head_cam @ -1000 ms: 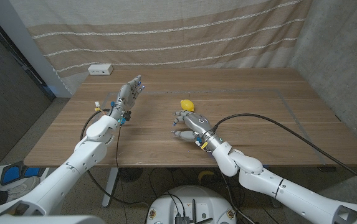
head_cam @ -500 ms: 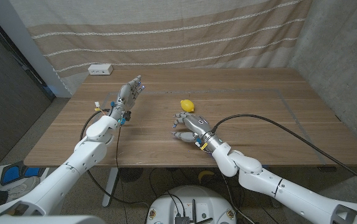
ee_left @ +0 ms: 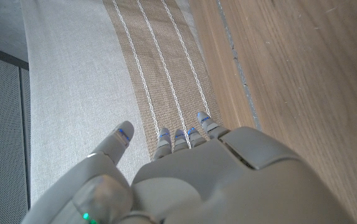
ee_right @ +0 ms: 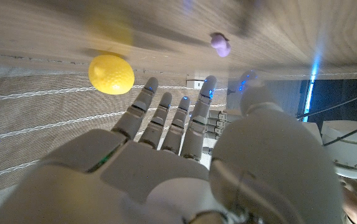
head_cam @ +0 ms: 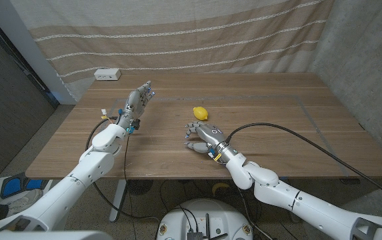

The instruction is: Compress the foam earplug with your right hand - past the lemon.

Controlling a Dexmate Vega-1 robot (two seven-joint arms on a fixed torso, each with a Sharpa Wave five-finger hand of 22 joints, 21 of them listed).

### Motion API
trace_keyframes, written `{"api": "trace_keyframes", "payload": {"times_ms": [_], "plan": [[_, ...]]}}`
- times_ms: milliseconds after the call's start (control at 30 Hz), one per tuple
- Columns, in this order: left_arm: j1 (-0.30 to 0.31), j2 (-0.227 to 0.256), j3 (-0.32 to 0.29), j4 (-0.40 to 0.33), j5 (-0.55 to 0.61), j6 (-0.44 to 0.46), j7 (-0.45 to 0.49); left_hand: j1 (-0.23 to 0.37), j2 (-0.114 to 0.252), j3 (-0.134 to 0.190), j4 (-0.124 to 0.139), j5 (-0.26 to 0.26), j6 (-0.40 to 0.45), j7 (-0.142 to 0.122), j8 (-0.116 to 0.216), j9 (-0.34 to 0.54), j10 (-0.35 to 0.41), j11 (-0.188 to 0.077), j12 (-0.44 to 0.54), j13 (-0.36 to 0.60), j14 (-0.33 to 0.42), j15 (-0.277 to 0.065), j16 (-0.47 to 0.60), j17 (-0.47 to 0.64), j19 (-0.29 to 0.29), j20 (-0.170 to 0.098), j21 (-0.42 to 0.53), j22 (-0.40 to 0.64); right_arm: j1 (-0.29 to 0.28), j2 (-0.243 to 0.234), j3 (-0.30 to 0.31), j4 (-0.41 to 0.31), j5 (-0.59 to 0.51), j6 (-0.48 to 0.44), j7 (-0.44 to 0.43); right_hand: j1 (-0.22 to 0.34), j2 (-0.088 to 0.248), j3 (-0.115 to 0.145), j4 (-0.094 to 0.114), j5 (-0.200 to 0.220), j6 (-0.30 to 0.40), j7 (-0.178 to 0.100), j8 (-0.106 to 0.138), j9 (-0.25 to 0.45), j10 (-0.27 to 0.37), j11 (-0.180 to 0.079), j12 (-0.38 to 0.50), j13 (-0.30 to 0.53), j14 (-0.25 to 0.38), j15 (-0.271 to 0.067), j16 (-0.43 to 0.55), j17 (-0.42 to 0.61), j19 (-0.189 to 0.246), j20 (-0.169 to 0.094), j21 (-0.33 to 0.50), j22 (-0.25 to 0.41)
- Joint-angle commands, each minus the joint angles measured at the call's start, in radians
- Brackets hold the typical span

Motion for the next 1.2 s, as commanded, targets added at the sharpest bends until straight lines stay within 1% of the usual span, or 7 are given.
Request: {"api": "trace_keyframes", "payload": {"times_ms": [33, 167, 267, 333, 633, 1033, 1200], "plan": [[0.005, 0.004, -0.003, -0.006, 0.0, 0.0, 0.001, -0.01, 0.055, 0.004, 0.007, 0.009, 0.007, 0.0, 0.002, 0.003, 0.001, 0.002, 0.0, 0.005, -0.001, -0.005, 0.003, 0.001, 0.005, 0.003, -0.004, 0.003, 0.01, 0.008, -0.012, 0.021, 0.004, -0.006, -0.007, 0.003, 0.013, -0.007, 0.001, -0.005, 0.011, 0.0, 0.008, 0.002, 0.006, -0.001, 0.009, 0.004, 0.01, -0.107, 0.01, 0.005, 0.007, 0.001, -0.001, 0.005], [0.006, 0.005, -0.003, -0.009, -0.001, 0.002, 0.001, -0.01, 0.055, 0.004, 0.007, 0.009, 0.007, 0.0, 0.002, 0.003, 0.0, 0.0, 0.0, 0.005, -0.001, -0.005, 0.003, 0.001, 0.005, 0.002, -0.005, 0.003, 0.011, 0.011, -0.015, 0.027, 0.004, -0.011, -0.009, 0.005, 0.014, -0.009, 0.002, -0.006, 0.012, -0.001, 0.01, 0.001, 0.01, -0.002, 0.01, 0.005, 0.011, -0.108, 0.01, 0.005, 0.009, 0.0, -0.001, 0.005], [0.006, 0.006, -0.002, -0.011, 0.001, 0.001, -0.001, -0.01, 0.055, 0.004, 0.006, 0.009, 0.006, 0.0, 0.002, 0.003, 0.0, 0.001, 0.0, 0.005, -0.001, -0.006, 0.003, 0.001, 0.006, 0.003, -0.006, 0.003, 0.011, 0.009, -0.016, 0.03, 0.004, -0.01, -0.015, 0.007, 0.014, -0.011, 0.002, -0.006, 0.012, 0.0, 0.012, 0.0, 0.012, -0.007, 0.011, 0.005, 0.012, -0.107, 0.011, 0.005, 0.011, 0.0, 0.0, 0.005], [0.005, 0.008, -0.001, -0.01, 0.004, -0.001, -0.003, -0.01, 0.055, 0.004, 0.006, 0.009, 0.007, 0.0, 0.002, 0.003, 0.0, 0.001, 0.0, 0.005, -0.001, -0.006, 0.003, 0.001, 0.006, 0.003, -0.007, 0.003, 0.011, 0.008, -0.017, 0.032, 0.006, -0.009, -0.016, 0.008, 0.014, -0.013, 0.002, -0.007, 0.023, -0.001, 0.017, 0.0, 0.014, -0.009, 0.011, 0.006, 0.014, -0.109, 0.012, 0.005, 0.011, 0.0, -0.001, 0.005], [0.012, 0.013, -0.003, -0.027, 0.006, 0.003, 0.004, -0.01, 0.055, 0.003, 0.005, 0.009, 0.006, -0.001, 0.002, 0.003, 0.0, 0.001, 0.0, 0.005, -0.001, -0.006, 0.002, 0.0, 0.008, 0.002, -0.011, 0.003, 0.005, 0.004, -0.017, 0.035, 0.011, -0.019, -0.019, 0.012, 0.018, -0.016, 0.003, -0.008, 0.031, -0.001, 0.025, -0.002, 0.024, -0.013, 0.014, 0.009, 0.019, -0.112, 0.015, 0.006, 0.016, -0.002, 0.0, 0.005], [0.023, 0.021, -0.005, -0.047, 0.01, 0.004, 0.009, -0.01, 0.055, 0.003, 0.004, 0.009, 0.006, 0.0, 0.002, 0.003, 0.0, 0.001, 0.0, 0.005, 0.0, -0.005, 0.002, 0.0, 0.01, 0.002, -0.015, 0.003, 0.007, 0.001, -0.023, 0.046, 0.015, -0.022, -0.014, 0.02, 0.025, -0.02, 0.004, -0.01, 0.047, 0.003, 0.037, -0.005, 0.032, -0.012, 0.016, 0.012, 0.027, -0.118, 0.02, 0.008, 0.023, -0.006, 0.001, 0.006], [0.03, 0.024, -0.006, -0.057, 0.01, 0.006, 0.013, -0.01, 0.055, 0.003, 0.003, 0.009, 0.007, -0.001, 0.002, 0.003, -0.001, 0.002, 0.0, 0.005, 0.001, -0.004, 0.003, 0.0, 0.011, 0.002, -0.017, 0.003, 0.007, 0.003, -0.027, 0.052, 0.012, -0.026, -0.019, 0.025, 0.028, -0.023, 0.003, -0.011, 0.059, 0.005, 0.044, -0.007, 0.037, -0.016, 0.017, 0.014, 0.029, -0.121, 0.021, 0.008, 0.026, -0.008, 0.001, 0.006]]}}
